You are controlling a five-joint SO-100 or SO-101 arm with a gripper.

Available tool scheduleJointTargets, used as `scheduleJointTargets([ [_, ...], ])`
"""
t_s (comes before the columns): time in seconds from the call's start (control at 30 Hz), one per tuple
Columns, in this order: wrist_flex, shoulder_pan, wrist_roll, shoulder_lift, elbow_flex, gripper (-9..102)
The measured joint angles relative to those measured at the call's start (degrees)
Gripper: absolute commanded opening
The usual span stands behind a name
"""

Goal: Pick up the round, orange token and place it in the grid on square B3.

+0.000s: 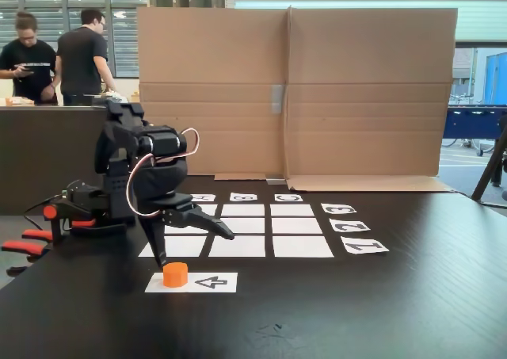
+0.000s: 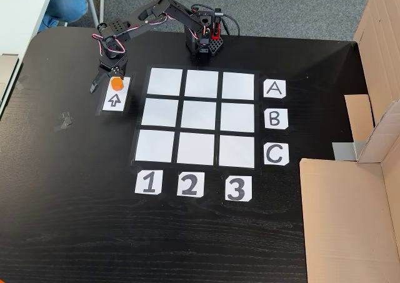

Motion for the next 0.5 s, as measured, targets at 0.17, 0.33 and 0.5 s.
scheduleJointTargets([
  [0.17,-0.18,-0.7,0.26,0.0,-0.18,-1],
  [0.33,-0.26,-0.7,0.26,-0.35,-0.26,-1],
  [0.5,-0.18,-0.62,0.62,-0.88,-1.23,-1],
])
